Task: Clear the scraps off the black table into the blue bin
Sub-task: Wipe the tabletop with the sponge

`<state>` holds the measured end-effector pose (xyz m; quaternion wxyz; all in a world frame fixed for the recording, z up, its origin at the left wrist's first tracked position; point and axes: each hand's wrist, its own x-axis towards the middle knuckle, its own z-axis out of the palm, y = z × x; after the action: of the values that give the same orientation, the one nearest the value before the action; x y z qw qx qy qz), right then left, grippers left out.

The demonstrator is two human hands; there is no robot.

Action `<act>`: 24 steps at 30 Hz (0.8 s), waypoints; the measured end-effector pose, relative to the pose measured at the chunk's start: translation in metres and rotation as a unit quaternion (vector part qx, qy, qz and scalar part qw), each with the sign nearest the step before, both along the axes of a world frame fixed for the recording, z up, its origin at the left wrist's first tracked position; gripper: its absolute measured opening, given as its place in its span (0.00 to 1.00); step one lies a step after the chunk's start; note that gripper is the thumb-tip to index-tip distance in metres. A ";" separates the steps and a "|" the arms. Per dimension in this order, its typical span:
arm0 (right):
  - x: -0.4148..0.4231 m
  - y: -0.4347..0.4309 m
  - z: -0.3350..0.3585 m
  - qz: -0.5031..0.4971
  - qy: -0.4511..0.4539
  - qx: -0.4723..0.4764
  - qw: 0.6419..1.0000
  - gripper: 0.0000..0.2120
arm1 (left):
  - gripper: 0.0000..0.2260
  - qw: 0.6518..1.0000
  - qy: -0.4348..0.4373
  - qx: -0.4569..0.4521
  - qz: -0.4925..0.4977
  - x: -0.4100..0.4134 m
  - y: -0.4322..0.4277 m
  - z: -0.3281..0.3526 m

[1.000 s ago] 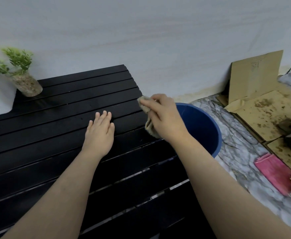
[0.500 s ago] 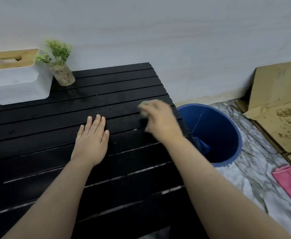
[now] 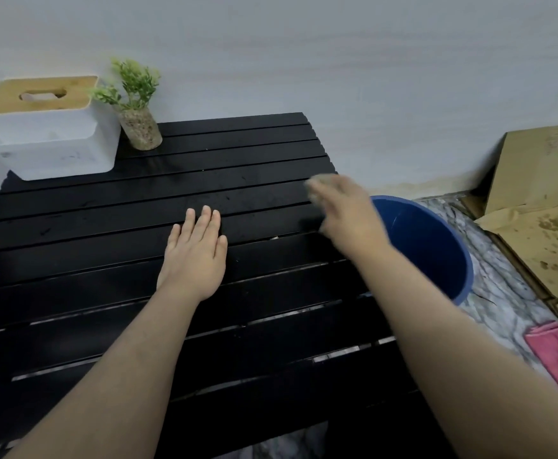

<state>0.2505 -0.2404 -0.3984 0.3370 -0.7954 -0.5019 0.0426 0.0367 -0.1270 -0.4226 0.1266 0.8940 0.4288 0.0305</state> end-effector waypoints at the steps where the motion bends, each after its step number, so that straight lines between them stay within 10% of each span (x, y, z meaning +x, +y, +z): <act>1: -0.028 0.008 -0.007 0.070 -0.041 -0.014 0.997 0.31 | 0.23 1.000 0.000 0.001 0.000 0.000 0.000 0.000; 4: -0.081 0.016 -0.025 0.139 -0.138 -0.064 0.979 0.24 | 0.23 1.000 -0.001 0.004 0.000 -0.001 0.000 -0.001; 12: 0.048 -0.045 -0.014 -0.159 0.002 -0.125 0.979 0.22 | 0.23 1.000 -0.003 0.001 0.000 0.000 -0.001 0.000; 18: -0.011 -0.014 -0.006 0.103 -0.071 -0.094 0.988 0.13 | 0.23 1.000 -0.004 0.006 0.000 -0.001 -0.001 0.000; 24: -0.023 0.007 -0.005 0.041 -0.062 -0.102 0.992 0.19 | 0.23 1.000 -0.008 0.009 -0.002 -0.001 0.000 0.000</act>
<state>0.2274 -0.2334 -0.4034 0.2205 -0.8056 -0.5469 0.0572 0.0356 -0.1273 -0.4229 0.1220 0.8955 0.4260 0.0415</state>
